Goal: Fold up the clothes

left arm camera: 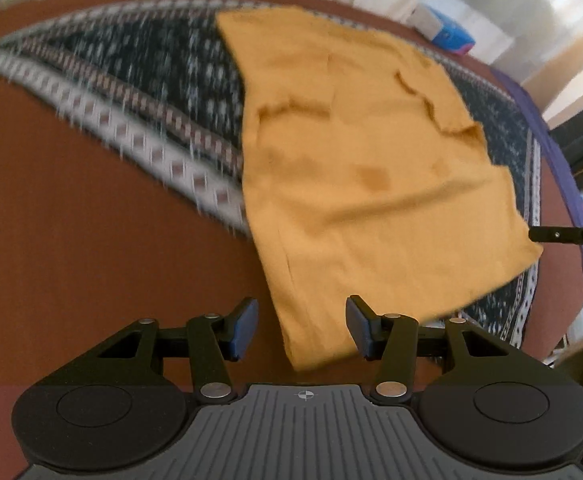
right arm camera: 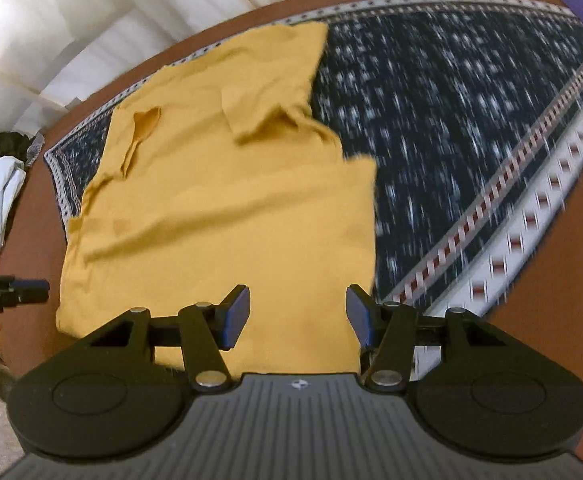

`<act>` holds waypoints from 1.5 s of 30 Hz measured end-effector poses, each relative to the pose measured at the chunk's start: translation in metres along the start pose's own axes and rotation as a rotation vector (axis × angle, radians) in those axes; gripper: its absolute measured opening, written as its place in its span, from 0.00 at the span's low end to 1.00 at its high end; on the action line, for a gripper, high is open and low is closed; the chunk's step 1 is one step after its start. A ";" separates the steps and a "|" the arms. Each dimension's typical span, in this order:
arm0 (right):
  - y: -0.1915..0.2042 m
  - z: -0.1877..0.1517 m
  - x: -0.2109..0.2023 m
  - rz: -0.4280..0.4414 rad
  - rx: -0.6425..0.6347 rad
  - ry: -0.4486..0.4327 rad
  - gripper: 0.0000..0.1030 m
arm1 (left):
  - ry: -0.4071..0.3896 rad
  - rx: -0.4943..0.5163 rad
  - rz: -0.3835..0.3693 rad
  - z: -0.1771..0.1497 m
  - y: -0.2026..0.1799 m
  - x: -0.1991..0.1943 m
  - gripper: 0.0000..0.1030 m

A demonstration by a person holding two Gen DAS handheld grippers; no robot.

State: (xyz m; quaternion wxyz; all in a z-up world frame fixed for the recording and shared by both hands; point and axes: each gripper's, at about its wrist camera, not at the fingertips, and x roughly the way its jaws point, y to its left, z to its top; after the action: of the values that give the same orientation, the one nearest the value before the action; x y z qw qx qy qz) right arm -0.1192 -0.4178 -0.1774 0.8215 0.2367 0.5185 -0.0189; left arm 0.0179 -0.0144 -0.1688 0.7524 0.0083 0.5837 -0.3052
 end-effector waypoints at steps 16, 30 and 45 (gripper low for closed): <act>-0.006 -0.040 -0.007 -0.032 -0.107 -0.048 0.55 | -0.024 -0.070 0.005 -0.028 -0.015 0.012 0.61; -0.010 -0.042 -0.003 0.020 -0.095 -0.020 0.09 | -0.069 0.011 0.025 -0.023 -0.026 0.004 0.04; -0.017 0.078 -0.045 0.237 -0.010 -0.213 0.08 | -0.353 -0.038 -0.068 0.093 -0.026 -0.063 0.04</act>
State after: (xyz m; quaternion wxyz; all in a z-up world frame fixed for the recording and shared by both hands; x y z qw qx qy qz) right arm -0.0794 -0.4742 -0.1176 0.8696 0.2886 0.3968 0.0558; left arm 0.0780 -0.0418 -0.0749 0.8325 -0.0794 0.4482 -0.3159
